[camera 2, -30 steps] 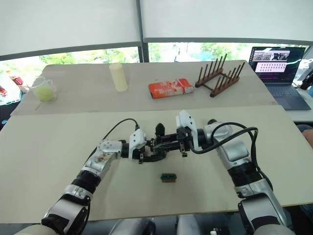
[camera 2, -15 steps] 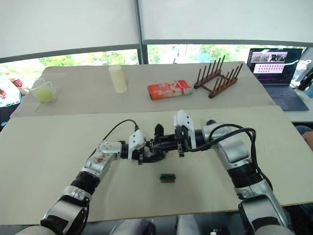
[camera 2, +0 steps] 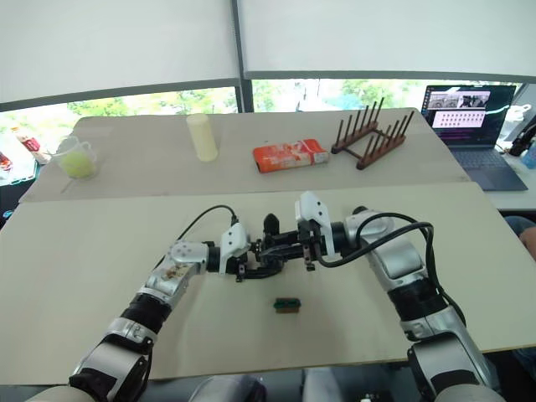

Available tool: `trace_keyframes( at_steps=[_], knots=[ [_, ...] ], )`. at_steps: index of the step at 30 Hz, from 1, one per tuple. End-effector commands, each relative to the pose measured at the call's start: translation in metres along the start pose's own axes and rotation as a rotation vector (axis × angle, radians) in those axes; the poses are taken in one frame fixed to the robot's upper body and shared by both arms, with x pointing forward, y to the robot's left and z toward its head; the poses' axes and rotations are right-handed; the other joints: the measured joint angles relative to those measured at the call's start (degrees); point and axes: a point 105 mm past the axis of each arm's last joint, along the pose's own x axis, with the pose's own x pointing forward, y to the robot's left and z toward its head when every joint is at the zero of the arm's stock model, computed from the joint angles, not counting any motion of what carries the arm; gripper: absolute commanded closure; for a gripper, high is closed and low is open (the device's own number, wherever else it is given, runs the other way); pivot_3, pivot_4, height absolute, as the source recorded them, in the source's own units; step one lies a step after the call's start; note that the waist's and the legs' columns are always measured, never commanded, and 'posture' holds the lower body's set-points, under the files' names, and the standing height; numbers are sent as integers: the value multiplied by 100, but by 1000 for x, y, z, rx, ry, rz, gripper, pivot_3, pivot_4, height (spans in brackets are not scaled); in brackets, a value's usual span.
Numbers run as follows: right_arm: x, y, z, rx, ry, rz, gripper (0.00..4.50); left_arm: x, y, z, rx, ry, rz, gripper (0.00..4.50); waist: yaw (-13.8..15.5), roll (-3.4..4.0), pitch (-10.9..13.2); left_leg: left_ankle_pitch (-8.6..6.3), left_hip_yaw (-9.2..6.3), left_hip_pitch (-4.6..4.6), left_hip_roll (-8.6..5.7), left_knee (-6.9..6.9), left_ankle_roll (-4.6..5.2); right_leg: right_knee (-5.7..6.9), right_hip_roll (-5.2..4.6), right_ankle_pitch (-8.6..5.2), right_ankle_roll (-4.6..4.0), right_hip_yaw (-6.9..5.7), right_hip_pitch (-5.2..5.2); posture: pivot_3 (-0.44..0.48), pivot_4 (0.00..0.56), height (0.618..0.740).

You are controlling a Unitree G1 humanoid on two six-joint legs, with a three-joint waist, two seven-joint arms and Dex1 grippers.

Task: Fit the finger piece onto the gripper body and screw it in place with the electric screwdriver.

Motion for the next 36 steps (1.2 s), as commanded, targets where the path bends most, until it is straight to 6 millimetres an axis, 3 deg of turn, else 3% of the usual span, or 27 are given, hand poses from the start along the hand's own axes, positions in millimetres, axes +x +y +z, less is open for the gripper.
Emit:
trace_keyframes(
  at_steps=[1, 11, 13, 17, 27, 33, 36],
  knots=[
    [1, 15, -70, 182, 223, 12, 4147, 0, 5, 18, 65, -41, -7, 2160, -1, 0, 0, 0, 0, 0, 0, 0, 0, 0, 0, 0, 0, 0, 0, 0, 150, 740],
    [-4, 2, -35, 87, 102, -17, 4147, 3, 6, 18, 61, -39, -12, 2160, 6, 0, 0, 0, 0, -2, -1, -1, 0, -1, 0, -1, 0, 0, -2, 0, 150, 740],
    [-7, 2, -21, 47, 60, -10, 3111, 4, 7, 17, 59, -37, -13, 2160, 22, -5, 4, 0, 0, -3, -2, 0, 0, -1, 0, -1, 0, -1, -2, 0, 150, 740],
    [-16, -1, 7, -25, 7, -45, 1772, 5, 8, 16, 57, -35, -17, 2160, 9, 0, 18, 0, 6, -58, -8, 10, 2, 5, -3, 0, -1, 3, -55, 0, 150, 740],
    [-47, 13, 27, -104, 48, -127, 1729, 12, 6, 13, 47, -40, -33, 2160, 63, 1, 26, 0, -1, -82, -6, 12, 2, -4, -10, 1, -1, -5, -63, 0, 150, 740],
    [-79, 22, 42, -115, 117, -243, 1729, 10, 5, 1, 1, 6, -21, 2160, 148, -2, 29, 0, 0, -86, -7, 15, 2, -6, -13, 1, -1, -3, -63, 0, 150, 740],
    [-96, 28, 45, -46, 190, -285, 1729, 1, 1, -2, -6, 24, -46, 753, 139, -3, 30, -1, -1, -88, -3, 15, 2, -6, -17, 1, -1, -3, -64, 0, 150, 740]
  ],
)
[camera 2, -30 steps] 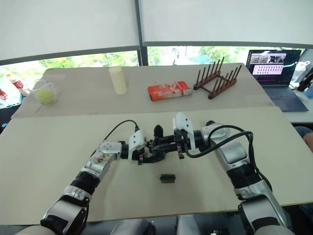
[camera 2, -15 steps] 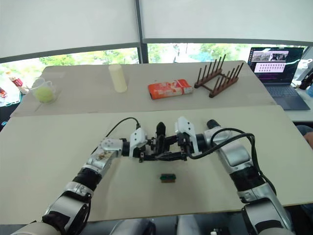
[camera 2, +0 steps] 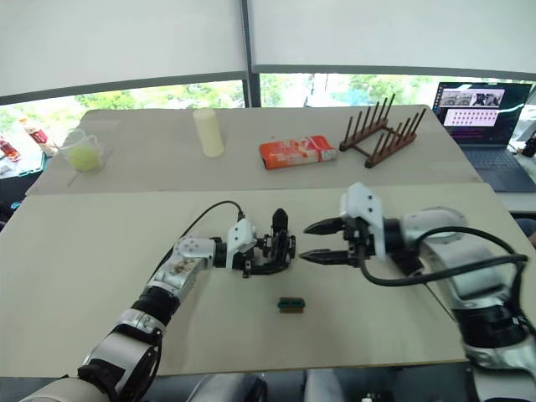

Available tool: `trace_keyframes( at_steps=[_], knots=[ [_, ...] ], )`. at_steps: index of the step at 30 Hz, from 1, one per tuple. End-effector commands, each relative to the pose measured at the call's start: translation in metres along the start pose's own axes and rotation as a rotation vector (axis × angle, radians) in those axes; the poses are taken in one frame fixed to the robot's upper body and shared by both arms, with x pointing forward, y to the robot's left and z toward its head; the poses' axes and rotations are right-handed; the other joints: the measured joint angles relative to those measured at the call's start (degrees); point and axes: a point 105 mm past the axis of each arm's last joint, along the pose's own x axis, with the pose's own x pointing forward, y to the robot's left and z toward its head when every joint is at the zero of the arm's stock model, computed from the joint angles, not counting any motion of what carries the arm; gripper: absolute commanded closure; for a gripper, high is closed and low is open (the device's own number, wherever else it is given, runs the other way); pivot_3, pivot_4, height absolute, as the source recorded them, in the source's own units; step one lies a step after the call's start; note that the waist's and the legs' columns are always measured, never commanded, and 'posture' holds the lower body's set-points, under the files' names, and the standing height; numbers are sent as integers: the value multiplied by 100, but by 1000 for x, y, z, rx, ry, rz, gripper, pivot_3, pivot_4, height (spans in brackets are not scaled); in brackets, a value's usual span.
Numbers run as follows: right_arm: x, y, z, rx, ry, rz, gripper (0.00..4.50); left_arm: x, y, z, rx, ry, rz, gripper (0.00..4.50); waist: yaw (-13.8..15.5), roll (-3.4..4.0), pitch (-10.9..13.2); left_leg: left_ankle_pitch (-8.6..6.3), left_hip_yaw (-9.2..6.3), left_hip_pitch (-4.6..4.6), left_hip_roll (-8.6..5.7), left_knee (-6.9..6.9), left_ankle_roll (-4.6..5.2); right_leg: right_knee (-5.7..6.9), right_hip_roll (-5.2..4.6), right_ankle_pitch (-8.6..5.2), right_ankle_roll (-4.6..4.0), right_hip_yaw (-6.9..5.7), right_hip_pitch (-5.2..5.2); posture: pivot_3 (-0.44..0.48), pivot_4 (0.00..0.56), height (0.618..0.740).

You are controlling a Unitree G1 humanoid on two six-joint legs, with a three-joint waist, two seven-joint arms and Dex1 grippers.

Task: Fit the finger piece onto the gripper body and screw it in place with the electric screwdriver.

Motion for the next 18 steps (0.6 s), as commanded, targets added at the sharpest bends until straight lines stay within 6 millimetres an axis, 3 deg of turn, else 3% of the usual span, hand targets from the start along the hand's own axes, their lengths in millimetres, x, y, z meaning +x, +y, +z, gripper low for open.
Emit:
trace_keyframes(
  at_steps=[1, 2, 7, 12, 13, 15, 18],
  knots=[
    [-21, 3, 10, 46, 59, -36, 1729, -12, -5, -7, -11, 46, -22, 262, -23, 2, 2, 0, 0, 0, 1, -1, 0, 0, -1, 0, 0, 1, -1, 0, 150, 740],
    [-28, 3, 9, 83, 103, -50, 1476, -18, -3, -6, -5, 51, -10, 9, -34, 2, 3, 0, 1, 0, 4, -2, 0, 1, -1, 0, 0, 4, -2, 0, 150, 740],
    [-70, -23, -5, 284, 360, -257, 7, -77, -9, 13, 26, 88, -9, 0, -159, 12, 17, -2, 2, -12, 13, -8, -2, 7, -5, -5, -9, 16, -23, 0, 150, 740],
    [-91, -38, -29, 392, 512, -330, 7, -112, -36, 51, 3, 92, -106, 0, -124, 16, 48, -7, 2, -25, 14, -11, 2, 3, -13, -7, -12, 6, -31, 0, 150, 740],
    [-99, -49, -42, 459, 568, -404, 7, -120, -44, 65, 12, 100, -136, 0, -120, 18, 56, -10, 3, -26, 10, -10, 6, 4, -13, -7, -11, 3, -32, 0, 150, 740],
    [-111, -62, -60, 530, 658, -487, 7, -127, -54, 82, 27, 112, -175, 0, -146, 17, 97, -12, 14, -28, 3, -4, 11, 1, -15, -7, -10, -1, -33, 0, 150, 740],
    [-115, -65, -79, 638, 732, -501, 7, -128, -62, 97, 35, 115, -200, 0, -140, 18, 135, -12, 19, -31, -9, -3, 11, 0, -29, -7, -10, -5, -33, 0, 150, 740]
  ],
)
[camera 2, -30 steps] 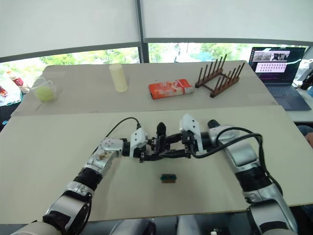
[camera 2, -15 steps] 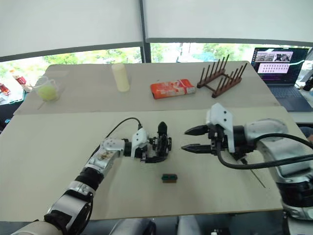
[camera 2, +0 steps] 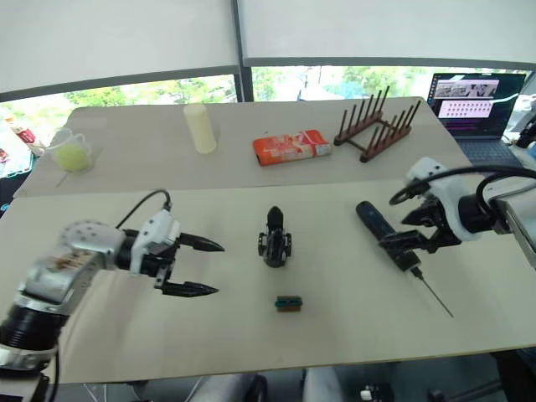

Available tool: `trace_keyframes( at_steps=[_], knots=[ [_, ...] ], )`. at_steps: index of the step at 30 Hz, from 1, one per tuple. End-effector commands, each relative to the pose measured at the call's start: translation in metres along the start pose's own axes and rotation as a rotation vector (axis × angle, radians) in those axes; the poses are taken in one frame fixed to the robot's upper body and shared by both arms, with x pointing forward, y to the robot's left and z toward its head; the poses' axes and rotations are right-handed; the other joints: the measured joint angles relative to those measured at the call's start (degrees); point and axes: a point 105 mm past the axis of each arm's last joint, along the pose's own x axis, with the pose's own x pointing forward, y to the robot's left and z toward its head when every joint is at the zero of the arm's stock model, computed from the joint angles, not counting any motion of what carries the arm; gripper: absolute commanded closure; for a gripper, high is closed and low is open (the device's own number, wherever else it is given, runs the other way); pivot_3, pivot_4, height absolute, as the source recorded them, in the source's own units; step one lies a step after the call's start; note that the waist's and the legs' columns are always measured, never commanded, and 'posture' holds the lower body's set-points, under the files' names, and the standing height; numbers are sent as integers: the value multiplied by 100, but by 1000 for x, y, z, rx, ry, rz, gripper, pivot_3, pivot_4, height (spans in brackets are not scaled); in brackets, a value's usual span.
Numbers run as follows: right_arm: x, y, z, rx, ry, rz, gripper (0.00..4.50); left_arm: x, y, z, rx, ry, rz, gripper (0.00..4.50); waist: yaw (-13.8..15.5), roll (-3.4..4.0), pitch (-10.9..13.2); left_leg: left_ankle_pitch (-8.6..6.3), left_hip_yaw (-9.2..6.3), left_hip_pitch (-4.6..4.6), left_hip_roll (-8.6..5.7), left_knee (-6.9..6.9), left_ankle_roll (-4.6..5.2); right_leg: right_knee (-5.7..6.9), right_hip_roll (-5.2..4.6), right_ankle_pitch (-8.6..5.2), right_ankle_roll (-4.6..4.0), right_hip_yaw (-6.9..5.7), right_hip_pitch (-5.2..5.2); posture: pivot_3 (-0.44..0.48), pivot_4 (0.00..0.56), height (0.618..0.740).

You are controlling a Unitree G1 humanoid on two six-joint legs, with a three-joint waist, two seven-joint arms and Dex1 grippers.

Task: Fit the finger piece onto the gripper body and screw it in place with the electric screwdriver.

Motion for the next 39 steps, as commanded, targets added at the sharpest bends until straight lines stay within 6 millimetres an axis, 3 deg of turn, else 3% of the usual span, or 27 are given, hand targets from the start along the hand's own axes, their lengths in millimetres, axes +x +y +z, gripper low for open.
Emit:
trace_keyframes(
  at_steps=[1, 5, 10, 11, 14, 17, 18, 21, 28, 34, 36, 39],
  knots=[
    [9, -14, -12, 85, 99, -27, 7, 0, -12, 26, 34, -31, -48, 0, -13, 1, 15, 0, -1, 1, 2, -1, 0, 2, 3, 0, 0, -1, -1, 0, 150, 740],
    [26, -13, -16, 156, 146, 31, 7, 1, -14, 40, 49, -62, -37, 0, -33, -1, 26, 9, -1, -2, 10, -5, -14, 8, 12, 1, -2, -2, -16, 0, 150, 740],
    [44, -15, -18, 164, 159, 64, 7, 5, -18, 40, 64, -43, -39, 0, -51, 2, 27, 13, -1, -10, 10, -5, -22, 11, 15, 3, -5, -1, -28, 0, 150, 740],
    [45, -15, -22, 138, 173, 72, 542, 6, -16, 40, 70, -41, -31, 0, -50, 2, 27, 14, -1, -10, 9, -4, -21, 11, 16, 3, -5, -2, -27, 0, 150, 740],
    [43, -17, -25, 8, 182, 82, 1481, 7, -14, 42, 79, -46, -20, 0, -36, 3, 28, 13, 0, -9, 7, -1, -22, 11, 18, 3, -5, -4, -25, 0, 150, 740],
    [25, -12, 4, -358, 56, 112, 2521, 7, -10, 47, 97, -56, -8, 0, -34, 7, 31, 13, -1, -10, 7, 2, -22, 12, 24, 3, -4, -6, -25, 0, 150, 740],
    [19, -8, 9, -452, 40, 129, 2588, 7, -9, 47, 103, -56, -7, 0, -35, 21, 42, 12, 1, -9, 6, 2, -25, 13, 30, 3, -4, -5, -26, 0, 150, 740],
    [13, -4, 9, -493, 57, 151, 2588, 8, -9, 47, 111, -56, -8, 0, -50, 33, 50, 0, 9, -10, 8, 1, -51, 15, 32, 3, -4, -2, -31, 0, 150, 740],
    [29, 0, -16, -612, 162, 186, 2588, 12, -8, 51, 130, -71, -20, 0, -41, 32, 50, 6, 8, -10, 14, 4, -54, 16, 30, 5, -8, 0, -31, 0, 150, 740],
    [30, 2, -21, -618, 204, 210, 2588, 11, -7, 51, 132, -68, -15, 0, -46, 33, 50, 7, 12, -7, 15, 6, -54, 18, 32, 6, -9, 2, -32, 0, 150, 740],
    [28, 4, -22, -586, 239, 219, 1495, 11, -8, 50, 130, -65, -14, 0, -43, 33, 51, 8, 11, -8, 17, 4, -53, 18, 32, 6, -9, 2, -33, 0, 150, 740],
    [32, 5, -19, -560, 245, 210, 477, 12, -9, 49, 133, -65, -12, 0, -39, 33, 50, 9, 12, -9, 15, 7, -52, 18, 31, 7, -10, 2, -31, 0, 150, 740]
  ],
)
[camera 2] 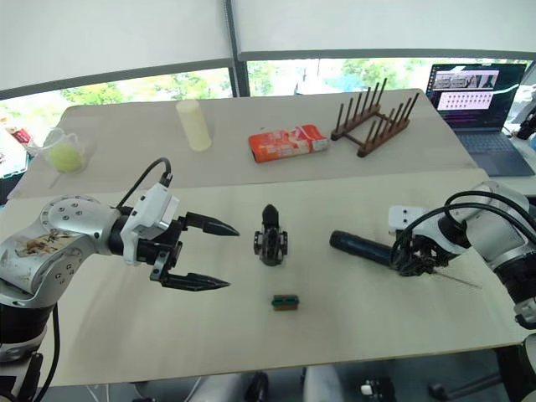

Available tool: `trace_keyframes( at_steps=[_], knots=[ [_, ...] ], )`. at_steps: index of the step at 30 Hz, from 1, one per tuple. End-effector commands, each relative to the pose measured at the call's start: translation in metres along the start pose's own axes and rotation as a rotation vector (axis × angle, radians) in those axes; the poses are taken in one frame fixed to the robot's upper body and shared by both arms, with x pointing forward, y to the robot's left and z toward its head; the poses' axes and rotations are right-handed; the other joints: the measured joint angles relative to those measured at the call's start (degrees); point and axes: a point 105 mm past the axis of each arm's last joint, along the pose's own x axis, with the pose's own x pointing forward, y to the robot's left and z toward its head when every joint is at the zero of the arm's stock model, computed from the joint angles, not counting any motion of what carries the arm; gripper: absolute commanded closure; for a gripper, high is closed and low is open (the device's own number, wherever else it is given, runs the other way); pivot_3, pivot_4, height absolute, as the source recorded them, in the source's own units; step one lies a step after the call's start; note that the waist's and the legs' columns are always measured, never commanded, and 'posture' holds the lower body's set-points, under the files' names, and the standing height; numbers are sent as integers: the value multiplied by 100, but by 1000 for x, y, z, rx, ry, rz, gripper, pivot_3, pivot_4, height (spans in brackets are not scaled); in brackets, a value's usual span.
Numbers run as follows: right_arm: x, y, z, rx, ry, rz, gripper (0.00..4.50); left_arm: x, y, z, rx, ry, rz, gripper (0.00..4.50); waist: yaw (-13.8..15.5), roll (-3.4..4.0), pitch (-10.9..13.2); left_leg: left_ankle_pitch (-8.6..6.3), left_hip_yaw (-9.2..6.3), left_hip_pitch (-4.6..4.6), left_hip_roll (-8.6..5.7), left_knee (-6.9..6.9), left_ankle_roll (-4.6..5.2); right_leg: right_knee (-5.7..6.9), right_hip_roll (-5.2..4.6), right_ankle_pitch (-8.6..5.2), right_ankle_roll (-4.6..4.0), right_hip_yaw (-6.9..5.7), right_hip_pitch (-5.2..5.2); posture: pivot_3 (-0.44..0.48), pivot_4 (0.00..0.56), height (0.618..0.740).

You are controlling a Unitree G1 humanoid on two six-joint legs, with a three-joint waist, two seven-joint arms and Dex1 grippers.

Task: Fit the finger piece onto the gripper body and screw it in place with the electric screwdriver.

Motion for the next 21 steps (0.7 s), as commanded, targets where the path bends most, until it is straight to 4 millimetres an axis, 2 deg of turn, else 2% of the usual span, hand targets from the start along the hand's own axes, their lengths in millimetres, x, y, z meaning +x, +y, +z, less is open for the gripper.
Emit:
trace_keyframes(
  at_steps=[1, 2, 11, 15, 18, 19, 21],
  knots=[
    [-8, -5, 6, 29, -10, -29, 136, 0, -2, 5, 41, -3, 3, 0, 1, -1, 0, 0, 0, 1, 0, 2, 0, 0, 0, 0, 0, 0, 3, 0, 150, 740],
    [-5, -5, 8, 41, -16, -24, 35, 1, -2, 4, 41, -4, 4, 0, 1, -1, 0, 0, 0, 3, 0, 2, 0, -1, 1, 0, 0, 0, 6, 0, 150, 740],
    [7, 4, 11, 106, -5, 36, 35, 0, 1, 6, 51, -6, 24, 0, 10, -1, 0, 3, -1, 1, -2, 3, 5, 1, -1, 1, -1, -1, 2, 0, 150, 740],
    [10, 6, 4, 119, 18, 37, 1189, -1, 1, 7, 51, -12, 27, 0, 16, -1, 0, 3, -1, 4, 1, 5, 5, 3, -1, 1, -2, -2, 6, 0, 150, 740],
    [10, 3, 2, 131, 11, 21, 2320, -1, 2, 7, 50, -12, 30, 0, 15, -1, 0, 3, -2, 5, 1, 4, 5, 2, 0, 1, -2, -2, 6, 0, 150, 740],
    [10, 1, 2, 131, 7, 13, 2562, -1, 2, 7, 51, -12, 31, 0, 14, -1, 0, 3, -2, 5, 1, 4, 5, 2, 0, 1, -2, -2, 6, 0, 150, 740],
    [9, -2, 2, 129, 4, 2, 2605, -1, 3, 6, 51, -11, 32, 0, 16, -1, 0, 3, -2, 6, 0, 5, 5, 1, 0, 1, -2, -2, 9, 0, 150, 740]
  ],
)
